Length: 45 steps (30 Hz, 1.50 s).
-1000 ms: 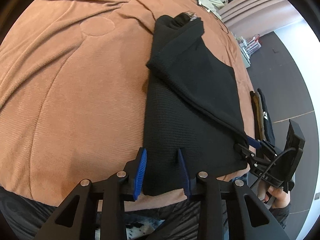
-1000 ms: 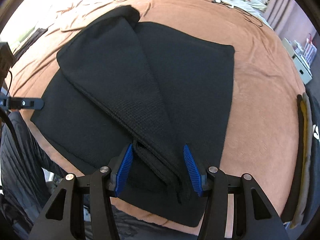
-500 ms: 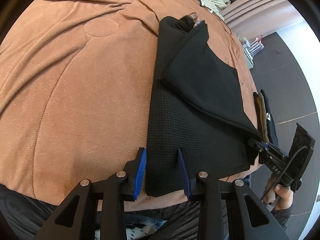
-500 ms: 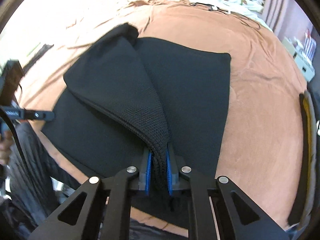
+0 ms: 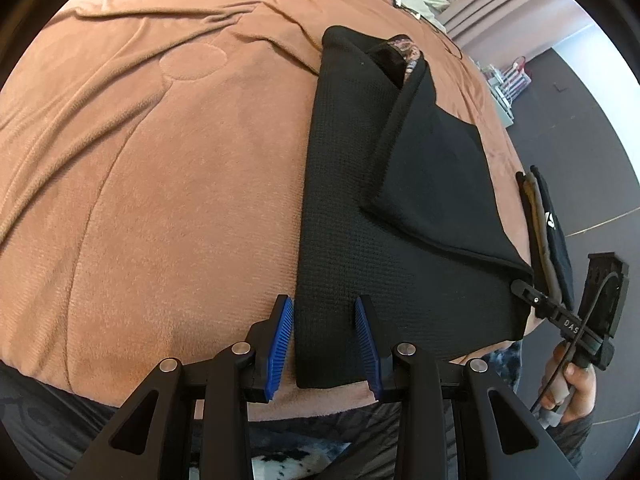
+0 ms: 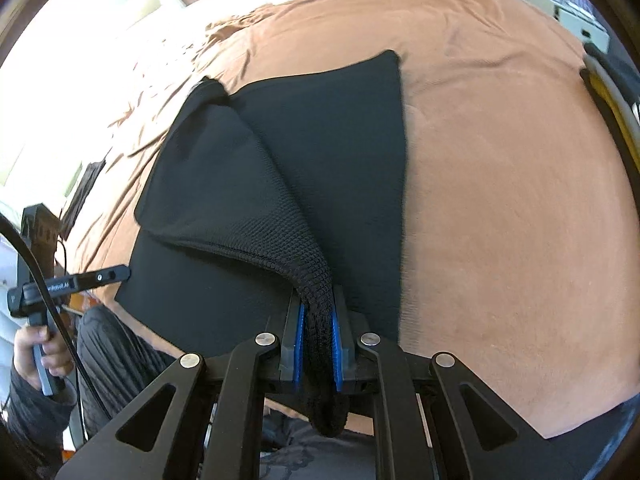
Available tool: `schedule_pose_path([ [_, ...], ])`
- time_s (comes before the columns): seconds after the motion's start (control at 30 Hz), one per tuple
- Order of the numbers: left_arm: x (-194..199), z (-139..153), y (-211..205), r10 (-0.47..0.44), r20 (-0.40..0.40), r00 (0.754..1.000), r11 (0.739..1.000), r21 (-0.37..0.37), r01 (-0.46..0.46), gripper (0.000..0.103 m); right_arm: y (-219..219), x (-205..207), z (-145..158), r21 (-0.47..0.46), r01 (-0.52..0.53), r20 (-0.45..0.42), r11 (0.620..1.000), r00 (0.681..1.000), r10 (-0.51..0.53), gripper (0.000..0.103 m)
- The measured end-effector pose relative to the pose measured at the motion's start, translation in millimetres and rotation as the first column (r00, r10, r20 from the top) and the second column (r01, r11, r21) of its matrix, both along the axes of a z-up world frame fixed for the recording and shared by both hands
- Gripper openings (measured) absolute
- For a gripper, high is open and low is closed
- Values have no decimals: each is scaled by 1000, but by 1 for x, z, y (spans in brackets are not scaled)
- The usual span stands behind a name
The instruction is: Fold small clothes
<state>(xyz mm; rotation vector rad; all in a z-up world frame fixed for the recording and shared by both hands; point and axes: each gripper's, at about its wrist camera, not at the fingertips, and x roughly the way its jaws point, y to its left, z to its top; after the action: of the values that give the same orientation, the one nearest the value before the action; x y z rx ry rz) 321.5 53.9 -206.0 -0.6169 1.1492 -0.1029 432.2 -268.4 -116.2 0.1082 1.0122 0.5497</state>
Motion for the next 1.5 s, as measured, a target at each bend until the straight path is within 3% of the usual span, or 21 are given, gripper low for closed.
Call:
schedule_pose_path([
  [0.2, 5, 0, -1, 7, 1, 1000, 1000, -5, -7, 34, -8, -1, 1, 12, 10, 10, 1000, 1000, -10, 8],
  [0.43, 3, -3, 2, -8, -10, 1000, 1000, 2, 8, 34, -4, 6, -5, -46, 25, 8, 999, 1000, -24, 10],
  [0.53, 5, -2, 2, -12, -12, 1000, 1000, -4, 12, 34, 2, 3, 1, -110, 37, 27, 993, 999, -34, 26],
  [0.6, 6, -1, 4, -8, -9, 1000, 1000, -15, 8, 34, 10, -3, 11, -169, 37, 70, 985, 997, -26, 57],
  [0.67, 8, 2, 7, -1, 5, 1000, 1000, -24, 1, 34, 19, -11, 21, -212, 28, 122, 977, 993, -2, 64],
  [0.83, 7, 7, 14, 11, 41, 999, 998, -54, -9, 34, 54, -29, 39, -300, -9, 197, 954, 978, 71, 64],
  [0.97, 3, 6, 20, 12, 54, 998, 996, -94, -7, 34, 98, -46, 49, -327, -114, 223, 938, 955, 194, 64],
  [1.23, -13, 5, 50, 45, 76, 996, 989, -147, -33, 34, 171, -52, 42, -396, -230, 202, 889, 923, 329, 64],
  [1.5, -25, 7, 83, 82, 94, 992, 983, -169, -65, 34, 207, -34, 26, -454, -276, 165, 847, 908, 385, 64],
])
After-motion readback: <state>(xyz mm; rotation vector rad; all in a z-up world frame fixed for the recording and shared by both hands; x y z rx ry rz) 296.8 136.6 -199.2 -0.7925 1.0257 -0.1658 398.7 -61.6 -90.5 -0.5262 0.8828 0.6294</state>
